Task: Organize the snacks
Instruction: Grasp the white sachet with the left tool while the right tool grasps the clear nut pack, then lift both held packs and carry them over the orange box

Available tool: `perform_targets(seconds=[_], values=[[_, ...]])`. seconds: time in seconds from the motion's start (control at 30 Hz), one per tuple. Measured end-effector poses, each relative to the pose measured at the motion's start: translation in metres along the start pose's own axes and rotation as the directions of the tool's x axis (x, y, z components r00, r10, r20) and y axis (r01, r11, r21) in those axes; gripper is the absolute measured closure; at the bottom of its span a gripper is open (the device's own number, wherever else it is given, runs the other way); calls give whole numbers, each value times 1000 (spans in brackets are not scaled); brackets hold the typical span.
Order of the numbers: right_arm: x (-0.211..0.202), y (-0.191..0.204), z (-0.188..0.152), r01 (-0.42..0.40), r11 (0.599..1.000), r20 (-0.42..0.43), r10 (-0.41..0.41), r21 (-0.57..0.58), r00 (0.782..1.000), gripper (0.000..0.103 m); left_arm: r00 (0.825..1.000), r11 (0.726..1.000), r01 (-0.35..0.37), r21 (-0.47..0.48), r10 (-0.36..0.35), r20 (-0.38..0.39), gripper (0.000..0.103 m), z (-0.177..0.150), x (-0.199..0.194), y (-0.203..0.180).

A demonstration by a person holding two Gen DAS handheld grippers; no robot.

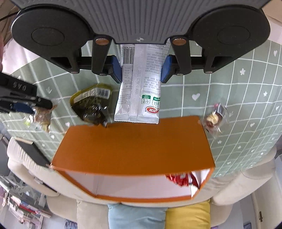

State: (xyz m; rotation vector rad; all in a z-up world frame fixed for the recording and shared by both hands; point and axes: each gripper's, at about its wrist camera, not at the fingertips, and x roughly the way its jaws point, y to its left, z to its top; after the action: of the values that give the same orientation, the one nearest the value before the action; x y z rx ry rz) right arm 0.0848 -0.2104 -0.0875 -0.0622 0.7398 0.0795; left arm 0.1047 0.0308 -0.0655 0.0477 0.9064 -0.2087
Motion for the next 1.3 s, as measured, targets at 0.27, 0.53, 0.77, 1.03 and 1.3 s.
perform_targets(seconds=[0.27, 0.53, 0.77, 1.03, 1.3], values=[[-24, 7, 6, -18, 1000, 52, 19, -16, 998, 59, 996, 1000, -13, 10, 12, 93, 49, 18, -30, -5], [-46, 13, 22, -56, 998, 121, 58, -21, 991, 63, 984, 1000, -7, 14, 4, 176, 49, 44, -56, -4], [-60, 19, 51, -75, 996, 199, 84, -52, 976, 64, 972, 998, -21, 53, 8, 235, 49, 75, -68, -6], [-58, 37, 99, -97, 987, 282, 129, -125, 951, 64, 960, 993, -43, 107, 12, 279, 49, 107, -64, -13], [-25, 49, 138, -125, 979, 239, 162, -164, 957, 64, 964, 974, -72, 216, 13, 264, 50, 130, -35, -23]])
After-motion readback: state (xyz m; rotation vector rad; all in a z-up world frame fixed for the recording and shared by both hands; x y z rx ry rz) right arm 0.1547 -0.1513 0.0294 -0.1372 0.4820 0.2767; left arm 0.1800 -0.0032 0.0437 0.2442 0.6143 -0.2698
